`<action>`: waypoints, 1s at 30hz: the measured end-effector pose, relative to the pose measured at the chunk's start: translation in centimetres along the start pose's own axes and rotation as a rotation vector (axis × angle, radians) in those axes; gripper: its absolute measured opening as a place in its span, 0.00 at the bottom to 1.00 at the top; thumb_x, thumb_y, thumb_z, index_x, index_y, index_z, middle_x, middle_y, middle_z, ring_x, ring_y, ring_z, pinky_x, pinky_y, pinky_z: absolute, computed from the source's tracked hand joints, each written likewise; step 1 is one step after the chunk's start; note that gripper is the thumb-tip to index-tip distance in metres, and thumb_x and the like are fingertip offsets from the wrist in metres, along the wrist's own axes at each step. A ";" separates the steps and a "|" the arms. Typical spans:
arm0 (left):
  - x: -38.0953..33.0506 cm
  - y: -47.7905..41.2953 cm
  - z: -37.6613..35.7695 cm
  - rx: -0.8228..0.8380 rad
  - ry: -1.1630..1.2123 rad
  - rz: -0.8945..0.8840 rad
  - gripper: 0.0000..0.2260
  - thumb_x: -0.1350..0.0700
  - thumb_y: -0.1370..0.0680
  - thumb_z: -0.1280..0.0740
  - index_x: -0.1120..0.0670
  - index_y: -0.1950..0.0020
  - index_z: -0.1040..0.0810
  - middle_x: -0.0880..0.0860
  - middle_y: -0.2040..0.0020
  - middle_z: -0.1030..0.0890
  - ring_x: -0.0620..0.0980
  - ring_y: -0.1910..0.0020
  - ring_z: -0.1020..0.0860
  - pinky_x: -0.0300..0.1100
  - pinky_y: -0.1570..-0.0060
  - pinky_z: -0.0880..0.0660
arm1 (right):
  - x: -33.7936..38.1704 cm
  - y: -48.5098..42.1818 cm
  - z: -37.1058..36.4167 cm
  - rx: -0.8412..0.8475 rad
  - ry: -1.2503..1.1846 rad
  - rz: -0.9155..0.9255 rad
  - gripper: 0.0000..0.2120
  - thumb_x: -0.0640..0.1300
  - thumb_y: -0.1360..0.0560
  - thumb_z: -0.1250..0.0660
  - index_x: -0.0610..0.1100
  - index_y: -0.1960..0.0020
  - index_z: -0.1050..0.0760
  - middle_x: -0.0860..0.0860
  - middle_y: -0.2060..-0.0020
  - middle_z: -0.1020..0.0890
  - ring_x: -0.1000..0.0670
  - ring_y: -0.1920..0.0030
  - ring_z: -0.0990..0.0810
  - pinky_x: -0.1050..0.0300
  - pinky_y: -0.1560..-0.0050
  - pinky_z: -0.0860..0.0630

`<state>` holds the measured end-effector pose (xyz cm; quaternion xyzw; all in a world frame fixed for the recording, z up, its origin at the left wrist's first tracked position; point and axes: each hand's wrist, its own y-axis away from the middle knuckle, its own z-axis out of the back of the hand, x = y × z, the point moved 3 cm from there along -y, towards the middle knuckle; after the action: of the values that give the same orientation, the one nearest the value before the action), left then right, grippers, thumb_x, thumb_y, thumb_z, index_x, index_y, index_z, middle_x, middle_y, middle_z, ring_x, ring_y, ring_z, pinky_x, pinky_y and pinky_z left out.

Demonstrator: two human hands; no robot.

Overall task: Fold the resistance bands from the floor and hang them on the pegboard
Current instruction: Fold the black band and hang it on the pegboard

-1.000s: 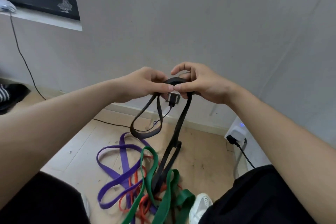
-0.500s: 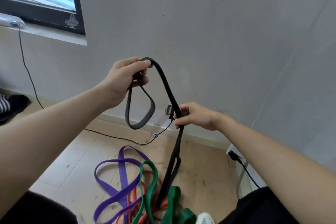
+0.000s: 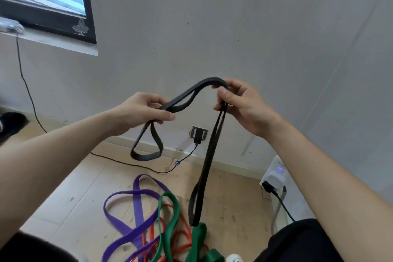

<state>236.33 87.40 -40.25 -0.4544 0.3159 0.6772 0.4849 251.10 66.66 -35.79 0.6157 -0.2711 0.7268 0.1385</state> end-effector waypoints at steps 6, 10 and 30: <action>-2.0 -0.1 -3.1 0.102 -0.014 -0.077 0.11 0.54 0.26 0.24 0.52 0.45 0.17 0.49 0.49 0.14 0.45 0.47 0.17 0.39 0.42 0.27 | 1.4 0.1 -2.0 -0.004 0.052 0.096 0.08 0.41 0.22 0.33 0.41 0.43 0.22 0.45 0.62 0.23 0.47 0.61 0.21 0.53 0.54 0.20; -3.5 -0.4 -3.7 0.065 0.227 -0.175 0.12 0.56 0.25 0.24 0.61 0.46 0.17 0.55 0.53 0.15 0.51 0.50 0.15 0.42 0.43 0.21 | 0.8 0.2 -2.6 0.071 0.255 0.102 0.09 0.37 0.21 0.32 0.40 0.42 0.21 0.49 0.62 0.19 0.51 0.61 0.20 0.57 0.56 0.21; -3.9 0.5 -2.0 -0.135 0.271 -0.198 0.11 0.59 0.23 0.26 0.59 0.42 0.18 0.55 0.62 0.22 0.49 0.66 0.22 0.44 0.55 0.19 | -2.3 -0.5 -2.3 0.097 0.315 -0.050 0.05 0.38 0.23 0.30 0.40 0.47 0.23 0.40 0.55 0.15 0.44 0.52 0.15 0.45 0.47 0.19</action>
<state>236.89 84.09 -37.46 -0.6019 0.2861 0.5784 0.4705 249.93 68.72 -38.08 0.5066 -0.1952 0.8228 0.1678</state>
